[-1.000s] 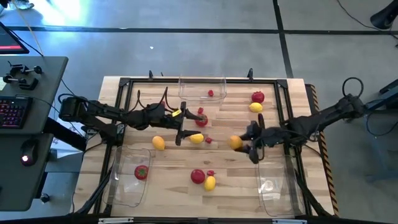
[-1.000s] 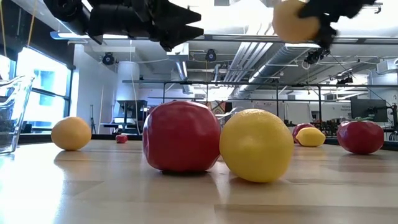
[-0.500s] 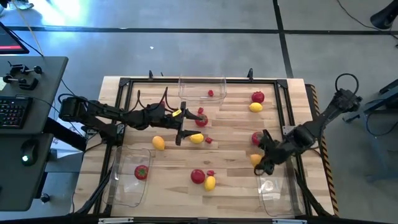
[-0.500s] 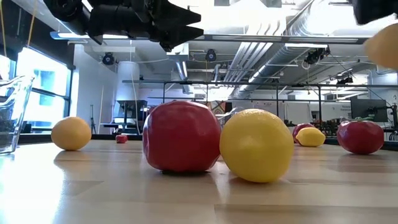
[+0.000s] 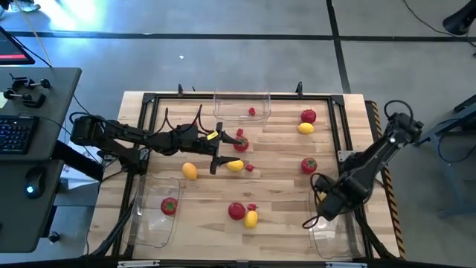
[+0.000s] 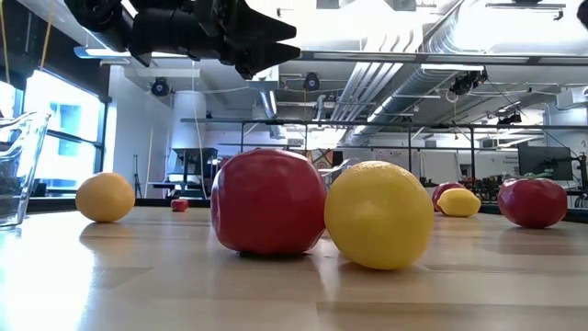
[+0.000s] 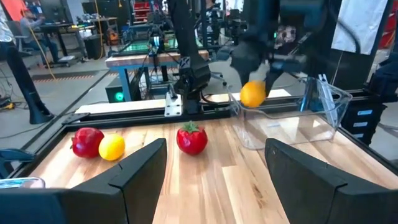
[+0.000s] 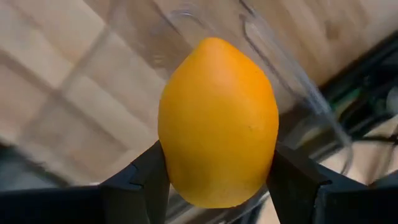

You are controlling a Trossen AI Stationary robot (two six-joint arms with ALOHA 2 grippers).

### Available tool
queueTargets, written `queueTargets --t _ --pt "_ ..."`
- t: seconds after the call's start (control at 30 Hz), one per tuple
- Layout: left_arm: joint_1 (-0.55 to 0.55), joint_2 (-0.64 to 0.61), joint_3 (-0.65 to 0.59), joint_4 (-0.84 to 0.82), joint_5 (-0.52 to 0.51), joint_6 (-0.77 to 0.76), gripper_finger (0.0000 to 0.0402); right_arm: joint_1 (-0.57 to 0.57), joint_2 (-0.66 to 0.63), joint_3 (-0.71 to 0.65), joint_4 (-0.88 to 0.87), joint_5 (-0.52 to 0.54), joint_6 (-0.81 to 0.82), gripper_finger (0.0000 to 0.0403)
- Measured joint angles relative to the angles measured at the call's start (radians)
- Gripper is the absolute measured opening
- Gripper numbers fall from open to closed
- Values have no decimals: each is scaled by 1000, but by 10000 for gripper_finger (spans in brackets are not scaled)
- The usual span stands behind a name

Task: Sort produce into baskets
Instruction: Put the yellow lemon into the bottom right transparent bin

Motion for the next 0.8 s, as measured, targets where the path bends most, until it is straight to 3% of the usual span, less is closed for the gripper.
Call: queueTargets --t 0.27,0.57,0.8 --pt "0 0 0 -15 0 -2 257 16 23 -134 95 25 -177 197" --pt "7 0 0 -20 0 -2 257 40 23 -193 111 42 -230 199" --pt "7 0 0 -27 0 -2 257 40 23 -193 138 43 -228 240"
